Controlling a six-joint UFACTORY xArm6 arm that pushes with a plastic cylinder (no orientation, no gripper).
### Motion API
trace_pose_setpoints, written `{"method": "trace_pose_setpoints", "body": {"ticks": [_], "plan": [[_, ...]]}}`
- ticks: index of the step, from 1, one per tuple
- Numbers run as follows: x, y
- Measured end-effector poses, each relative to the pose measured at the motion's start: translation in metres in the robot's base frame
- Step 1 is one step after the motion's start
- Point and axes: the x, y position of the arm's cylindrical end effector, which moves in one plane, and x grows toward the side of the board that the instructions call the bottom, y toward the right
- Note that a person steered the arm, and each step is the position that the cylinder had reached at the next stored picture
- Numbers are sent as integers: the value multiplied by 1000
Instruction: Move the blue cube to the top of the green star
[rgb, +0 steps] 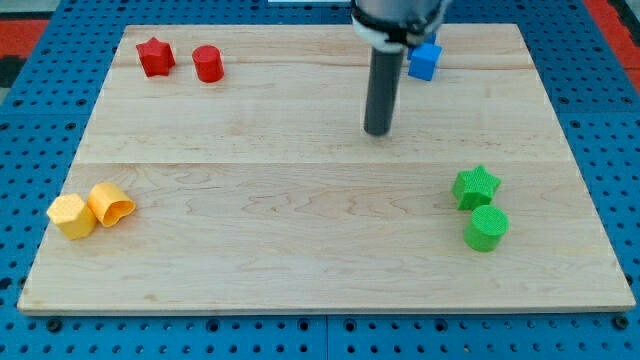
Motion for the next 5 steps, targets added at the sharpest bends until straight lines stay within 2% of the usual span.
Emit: {"method": "trace_pose_setpoints", "body": {"ticks": [1, 2, 3, 5], "plan": [[-58, -31], [-114, -21], [-140, 25], [-98, 56]]}}
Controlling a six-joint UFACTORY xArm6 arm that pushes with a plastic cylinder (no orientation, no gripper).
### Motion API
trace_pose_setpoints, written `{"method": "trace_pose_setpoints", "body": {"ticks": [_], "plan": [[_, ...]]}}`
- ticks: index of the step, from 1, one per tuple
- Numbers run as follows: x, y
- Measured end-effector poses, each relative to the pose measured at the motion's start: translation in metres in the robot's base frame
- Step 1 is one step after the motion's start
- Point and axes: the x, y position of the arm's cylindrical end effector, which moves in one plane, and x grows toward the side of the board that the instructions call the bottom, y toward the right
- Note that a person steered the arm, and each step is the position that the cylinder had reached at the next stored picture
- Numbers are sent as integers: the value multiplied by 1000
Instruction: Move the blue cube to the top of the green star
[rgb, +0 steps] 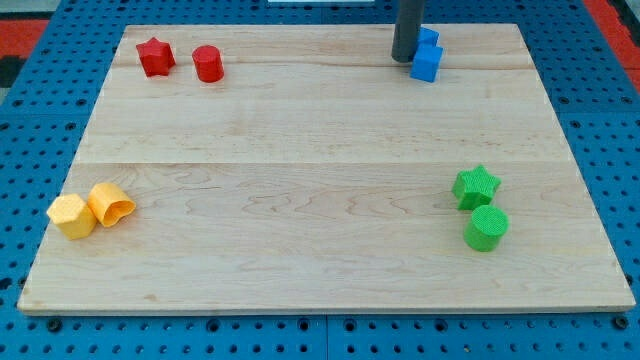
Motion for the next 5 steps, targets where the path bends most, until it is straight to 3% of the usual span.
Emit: {"method": "trace_pose_setpoints", "body": {"ticks": [2, 5], "plan": [[-40, 25], [73, 38]]}}
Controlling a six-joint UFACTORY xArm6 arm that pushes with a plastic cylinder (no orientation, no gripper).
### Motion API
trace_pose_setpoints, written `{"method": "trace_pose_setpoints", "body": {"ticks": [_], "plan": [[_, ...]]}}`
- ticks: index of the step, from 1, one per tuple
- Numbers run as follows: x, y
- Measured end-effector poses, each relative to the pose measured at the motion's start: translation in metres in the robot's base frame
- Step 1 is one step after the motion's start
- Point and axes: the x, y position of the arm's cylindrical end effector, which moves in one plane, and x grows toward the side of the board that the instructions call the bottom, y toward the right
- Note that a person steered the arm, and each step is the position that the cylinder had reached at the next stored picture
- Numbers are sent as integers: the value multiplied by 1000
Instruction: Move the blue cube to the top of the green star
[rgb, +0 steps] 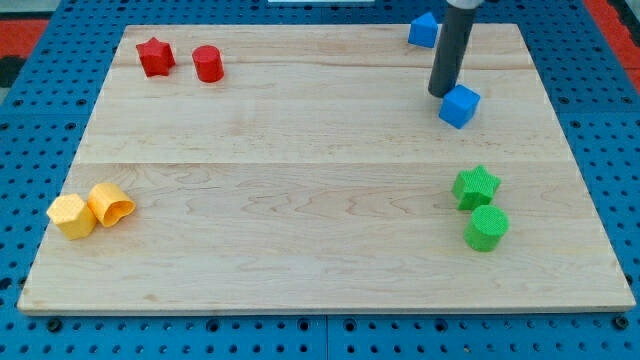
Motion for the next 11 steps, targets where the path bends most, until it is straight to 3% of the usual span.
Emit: {"method": "trace_pose_setpoints", "body": {"ticks": [1, 2, 4, 5, 6, 7, 10, 11], "plan": [[16, 1], [-21, 25], [32, 56], [43, 33], [26, 57], [-1, 39], [29, 35], [2, -8]]}}
